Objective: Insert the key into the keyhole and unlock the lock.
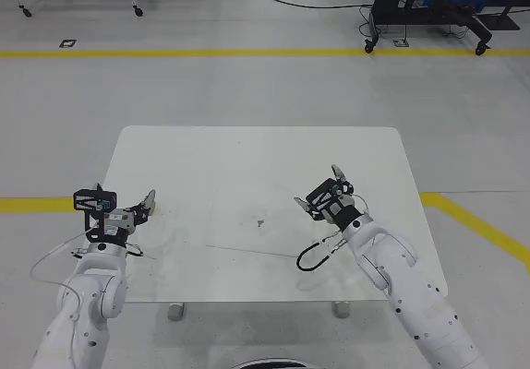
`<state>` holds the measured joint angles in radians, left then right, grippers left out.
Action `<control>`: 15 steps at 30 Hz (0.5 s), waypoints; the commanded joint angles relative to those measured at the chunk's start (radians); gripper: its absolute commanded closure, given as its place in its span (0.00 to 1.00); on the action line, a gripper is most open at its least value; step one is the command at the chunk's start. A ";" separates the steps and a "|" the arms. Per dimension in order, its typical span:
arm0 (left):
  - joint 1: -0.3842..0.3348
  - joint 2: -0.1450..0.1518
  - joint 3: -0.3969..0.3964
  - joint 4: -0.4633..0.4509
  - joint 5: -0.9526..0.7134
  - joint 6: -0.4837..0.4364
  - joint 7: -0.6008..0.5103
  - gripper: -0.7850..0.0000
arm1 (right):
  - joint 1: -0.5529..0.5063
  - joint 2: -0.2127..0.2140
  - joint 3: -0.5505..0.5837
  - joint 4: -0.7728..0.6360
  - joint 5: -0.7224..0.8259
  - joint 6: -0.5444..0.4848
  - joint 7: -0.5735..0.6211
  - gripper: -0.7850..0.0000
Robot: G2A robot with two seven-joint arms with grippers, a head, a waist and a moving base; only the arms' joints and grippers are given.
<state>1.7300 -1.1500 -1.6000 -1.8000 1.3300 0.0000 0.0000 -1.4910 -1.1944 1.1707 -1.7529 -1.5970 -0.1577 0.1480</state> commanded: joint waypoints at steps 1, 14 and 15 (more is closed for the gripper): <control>0.000 0.000 0.000 0.000 0.000 0.000 0.000 0.00 | 0.025 -0.007 -0.054 0.017 -0.029 -0.005 0.017 0.00; 0.000 0.000 0.000 0.000 0.000 0.000 0.000 0.00 | 0.156 -0.058 -0.258 0.172 -0.071 -0.016 0.132 0.00; 0.000 0.000 0.000 0.000 0.000 0.000 0.000 0.00 | 0.164 -0.062 -0.265 0.185 -0.060 -0.025 0.137 0.00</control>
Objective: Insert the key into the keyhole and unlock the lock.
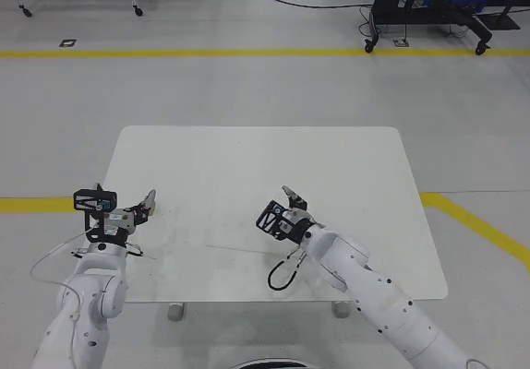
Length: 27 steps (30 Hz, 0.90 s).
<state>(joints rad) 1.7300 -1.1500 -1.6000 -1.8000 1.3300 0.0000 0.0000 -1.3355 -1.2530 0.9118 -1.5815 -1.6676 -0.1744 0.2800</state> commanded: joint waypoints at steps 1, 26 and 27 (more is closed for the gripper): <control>0.000 0.000 0.000 0.000 0.000 0.000 0.000 0.00 | 0.018 -0.006 -0.013 0.028 0.030 -0.027 0.009 0.00; 0.000 0.000 0.000 0.000 0.000 0.000 0.000 0.00 | 0.193 -0.061 -0.067 0.296 0.308 -0.219 0.083 0.60; 0.000 0.000 0.000 0.000 0.000 0.000 0.000 0.00 | 0.195 -0.062 -0.069 0.298 0.314 -0.226 0.086 0.63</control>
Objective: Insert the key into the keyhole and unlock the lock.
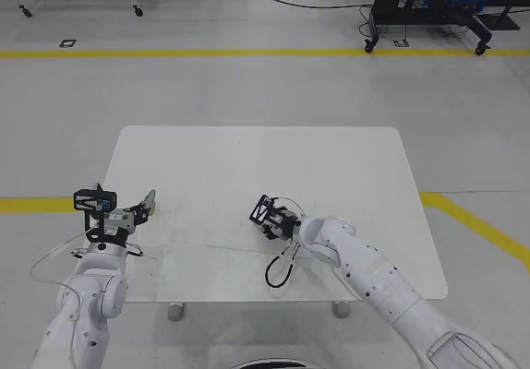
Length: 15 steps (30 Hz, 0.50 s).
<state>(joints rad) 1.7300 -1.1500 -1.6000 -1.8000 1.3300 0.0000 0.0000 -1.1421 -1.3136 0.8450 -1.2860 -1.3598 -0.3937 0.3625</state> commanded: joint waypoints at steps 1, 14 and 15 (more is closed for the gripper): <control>0.000 0.000 0.000 0.000 0.000 0.000 0.000 0.00 | 0.004 -0.002 -0.002 0.005 0.010 -0.010 0.005 0.71; 0.000 0.000 0.000 0.000 0.000 0.000 0.000 0.00 | -0.064 0.030 0.077 -0.146 -0.022 -0.061 -0.032 1.00; 0.000 0.000 0.000 0.000 0.000 0.000 0.000 0.00 | -0.076 0.036 0.095 -0.171 -0.026 -0.066 -0.036 1.00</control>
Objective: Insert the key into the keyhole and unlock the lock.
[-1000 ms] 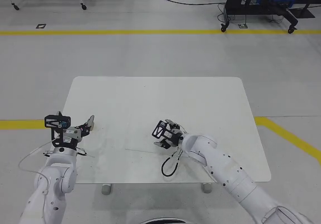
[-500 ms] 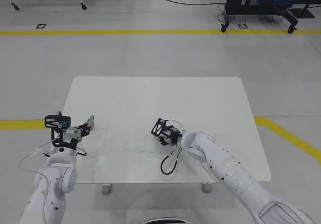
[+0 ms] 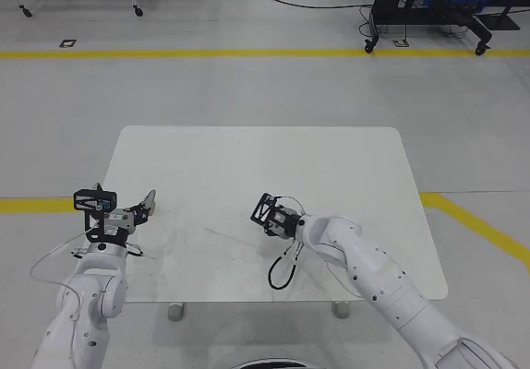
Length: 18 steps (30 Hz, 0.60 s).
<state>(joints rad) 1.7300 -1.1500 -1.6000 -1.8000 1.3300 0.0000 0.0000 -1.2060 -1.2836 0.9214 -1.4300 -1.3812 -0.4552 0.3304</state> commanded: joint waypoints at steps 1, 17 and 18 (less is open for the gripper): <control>0.000 0.000 0.000 0.000 0.000 0.000 0.000 0.00 | -0.026 0.012 0.039 -0.054 -0.009 -0.009 -0.008 1.00; 0.000 0.000 0.000 0.000 0.000 0.000 0.000 0.00 | -0.319 0.098 0.484 -0.378 0.087 -0.079 -0.201 1.00; 0.000 0.000 0.000 0.000 0.000 0.000 0.000 0.00 | -0.319 0.098 0.484 -0.378 0.087 -0.079 -0.201 1.00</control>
<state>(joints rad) 1.7300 -1.1500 -1.6000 -1.8000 1.3300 0.0000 0.0000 -1.5236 -1.1858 1.4033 -1.8071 -1.2918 -0.5360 0.1296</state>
